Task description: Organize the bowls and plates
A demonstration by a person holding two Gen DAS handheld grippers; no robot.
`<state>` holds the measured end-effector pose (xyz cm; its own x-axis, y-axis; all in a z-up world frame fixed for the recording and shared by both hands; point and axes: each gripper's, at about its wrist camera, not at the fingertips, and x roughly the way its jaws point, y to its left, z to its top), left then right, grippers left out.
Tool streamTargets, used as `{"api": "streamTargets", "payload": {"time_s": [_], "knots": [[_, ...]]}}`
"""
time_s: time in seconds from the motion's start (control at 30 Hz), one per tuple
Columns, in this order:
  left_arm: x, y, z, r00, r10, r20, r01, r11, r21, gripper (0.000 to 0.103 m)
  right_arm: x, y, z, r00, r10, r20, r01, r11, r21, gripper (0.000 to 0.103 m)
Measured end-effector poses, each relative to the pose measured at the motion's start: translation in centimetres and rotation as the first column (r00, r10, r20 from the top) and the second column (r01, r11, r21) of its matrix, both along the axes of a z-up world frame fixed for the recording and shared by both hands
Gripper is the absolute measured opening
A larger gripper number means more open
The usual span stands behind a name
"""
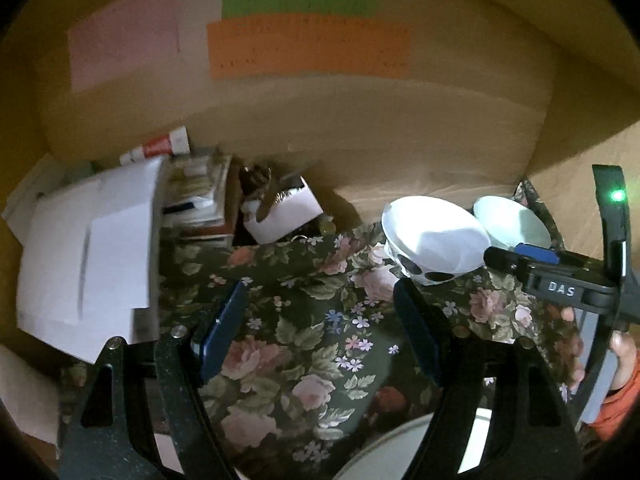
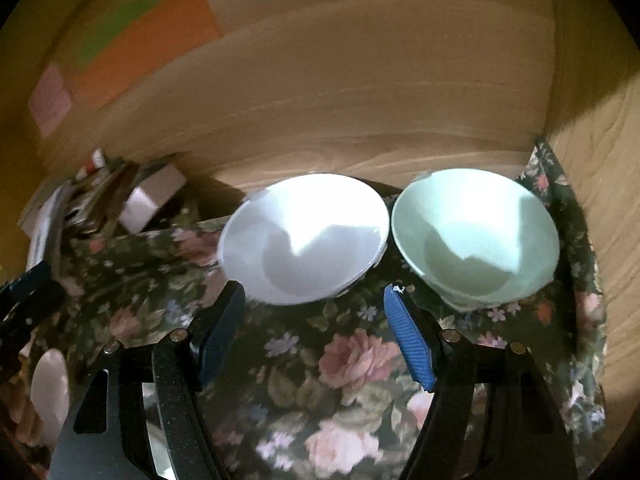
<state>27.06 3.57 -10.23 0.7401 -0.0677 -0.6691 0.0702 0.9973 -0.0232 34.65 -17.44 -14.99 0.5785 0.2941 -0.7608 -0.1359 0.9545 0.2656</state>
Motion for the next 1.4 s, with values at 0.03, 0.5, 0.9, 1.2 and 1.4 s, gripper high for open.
{"api": "streamTargets", "payload": {"time_s": [0.03, 0.5, 0.9, 1.2, 1.4], "knots": [[0.5, 0.1, -0.3, 1.0, 0.004, -0.011, -0.004, 1.0, -0.017, 0.076, 0.3, 0.0, -0.3, 1.0, -0.003, -0.005, 0.003, 1.0, 0.003, 0.069], [3.2, 0.6, -2.2, 0.999, -0.003, -0.053, 0.003, 1.0, -0.013, 0.076, 3.2, 1.2, -3.5, 0.997, -0.009, -0.076, 0.007, 1.0, -0.03, 0.056], [4.1, 0.1, -3.3, 0.995, -0.038, -0.097, 0.035, 0.999, -0.03, 0.076, 3.6, 1.3, -4.5, 0.988, 0.067, -0.14, -0.07, 0.997, -0.021, 0.024], [4.0, -1.1, -4.1, 0.995, -0.016, -0.1, 0.021, 0.999, 0.047, 0.076, -0.8, 3.8, -3.7, 0.965, 0.221, -0.144, -0.227, 0.973, -0.026, 0.018], [4.9, -1.4, -5.7, 0.979, -0.039, -0.199, 0.041, 0.999, 0.008, 0.076, -3.7, 3.3, -3.3, 0.955, 0.244, -0.168, -0.246, 0.969, 0.008, 0.018]]}}
